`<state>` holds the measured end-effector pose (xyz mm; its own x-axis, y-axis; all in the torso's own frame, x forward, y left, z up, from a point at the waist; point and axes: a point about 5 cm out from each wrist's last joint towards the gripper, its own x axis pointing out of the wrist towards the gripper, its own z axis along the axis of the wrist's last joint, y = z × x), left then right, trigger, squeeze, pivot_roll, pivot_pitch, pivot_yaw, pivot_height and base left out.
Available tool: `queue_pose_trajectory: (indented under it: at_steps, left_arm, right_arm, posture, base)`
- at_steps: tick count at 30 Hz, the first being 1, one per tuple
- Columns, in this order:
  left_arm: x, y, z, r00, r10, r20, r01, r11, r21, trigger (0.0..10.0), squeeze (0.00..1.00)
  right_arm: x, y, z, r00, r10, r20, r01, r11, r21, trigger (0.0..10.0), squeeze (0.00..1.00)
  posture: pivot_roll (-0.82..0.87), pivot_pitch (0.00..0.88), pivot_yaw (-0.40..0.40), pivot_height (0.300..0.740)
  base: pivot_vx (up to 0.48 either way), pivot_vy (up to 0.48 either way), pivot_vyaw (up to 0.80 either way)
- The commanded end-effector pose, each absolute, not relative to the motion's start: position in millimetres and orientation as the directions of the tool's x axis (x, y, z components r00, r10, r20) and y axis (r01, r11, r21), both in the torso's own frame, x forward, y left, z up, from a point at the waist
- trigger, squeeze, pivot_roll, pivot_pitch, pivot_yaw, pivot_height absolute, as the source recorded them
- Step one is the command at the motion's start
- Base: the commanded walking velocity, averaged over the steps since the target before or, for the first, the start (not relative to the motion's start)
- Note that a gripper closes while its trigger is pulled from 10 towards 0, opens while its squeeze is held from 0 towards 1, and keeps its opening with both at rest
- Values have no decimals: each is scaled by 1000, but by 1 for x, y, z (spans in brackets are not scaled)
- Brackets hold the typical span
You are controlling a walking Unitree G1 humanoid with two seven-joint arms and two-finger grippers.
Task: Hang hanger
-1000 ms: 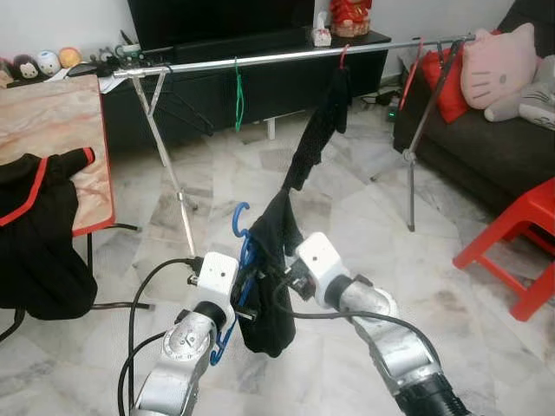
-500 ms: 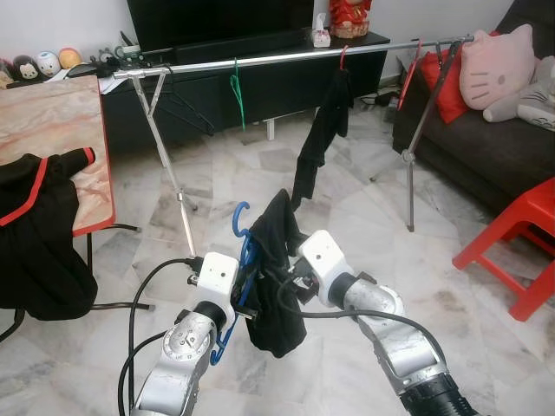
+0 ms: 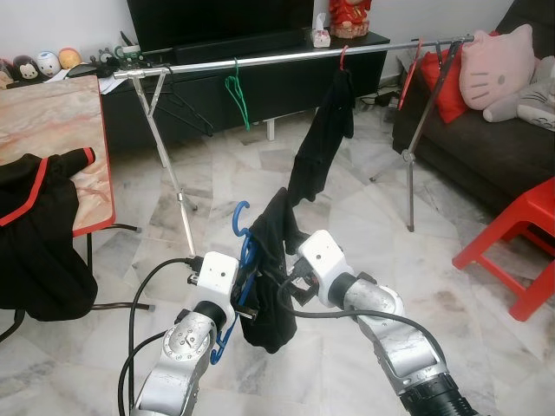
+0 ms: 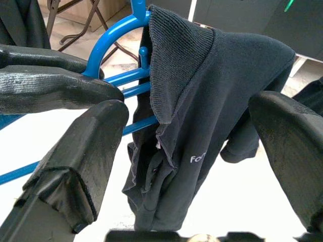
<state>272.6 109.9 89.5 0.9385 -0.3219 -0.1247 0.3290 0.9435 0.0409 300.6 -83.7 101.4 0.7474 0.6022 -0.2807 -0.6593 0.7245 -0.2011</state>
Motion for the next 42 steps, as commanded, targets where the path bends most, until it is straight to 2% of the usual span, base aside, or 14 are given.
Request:
queue_pose_trajectory:
  at_steps: [1,2,4,12,21,26,29,30,31,35,36,38,39,42]
  left_arm:
    - [277,109,100,943,-328,-63,331,943,42,10000,0]
    - [273,102,95,915,-395,-80,400,915,52,10000,0]
    - [265,93,88,866,-489,-107,497,866,63,10000,0]
    - [263,91,87,855,-507,-109,515,854,68,10000,0]
    - [260,91,87,816,-568,-105,577,813,82,10000,0]
    - [255,92,90,766,-636,-94,643,757,118,10000,0]
    - [254,92,90,756,-648,-91,654,747,120,10000,0]
    - [252,92,93,724,-687,-68,688,711,142,10000,0]
    - [251,91,95,708,-704,-60,703,694,156,10000,0]
    - [252,92,95,702,-709,-66,708,685,173,10000,0]
    - [252,91,95,685,-727,-59,722,665,188,10000,0]
    - [252,90,96,662,-748,-56,741,642,196,10000,0]
    - [252,90,96,662,-748,-56,741,642,196,10000,0]
    - [250,90,95,636,-769,-61,763,615,200,10000,0]
  right_arm:
    - [298,-82,106,741,613,-276,-668,717,-200,10000,1000]
    - [311,-87,120,735,631,-248,-678,688,-259,10000,0]
    - [328,-89,143,719,664,-206,-688,638,-344,10000,0]
    - [328,-86,143,709,673,-209,-697,627,-348,10000,0]
    - [332,-95,149,659,724,-205,-740,575,-347,10000,0]
    - [336,-107,157,572,779,-255,-799,460,-387,10000,0]
    - [336,-109,160,551,795,-253,-812,441,-382,10000,0]
    - [337,-121,165,485,830,-275,-852,377,-364,10000,0]
    - [337,-127,168,456,843,-286,-867,347,-359,10000,0]
    - [341,-133,166,469,824,-317,-862,349,-368,10000,0]
    - [339,-145,159,407,824,-393,-896,276,-348,10000,0]
    - [335,-159,153,336,823,-458,-929,209,-306,10000,0]
    - [335,-159,153,336,823,-458,-929,209,-306,10000,0]
    - [330,-179,144,269,790,-552,-956,151,-250,10000,0]
  posture:
    - [-84,0,-2,732]
    - [-80,0,-12,732]
    - [-77,0,-12,732]
    - [-80,0,-8,732]
    - [-88,0,-1,732]
    - [-80,0,-8,732]
    - [-80,0,-8,732]
    - [-74,0,-16,732]
    - [-72,0,-17,732]
    - [-71,0,-21,732]
    - [-72,0,-23,732]
    - [-68,0,-28,732]
    - [-68,0,-28,732]
    - [-67,0,-30,732]
  base:
    - [0,0,0]
    - [0,0,0]
    - [0,0,0]
    - [0,0,0]
    - [0,0,0]
    - [0,0,0]
    - [0,0,0]
    - [0,0,0]
    - [0,0,0]
    - [0,0,0]
    - [0,0,0]
    - [0,0,0]
    - [0,0,0]
    - [0,0,0]
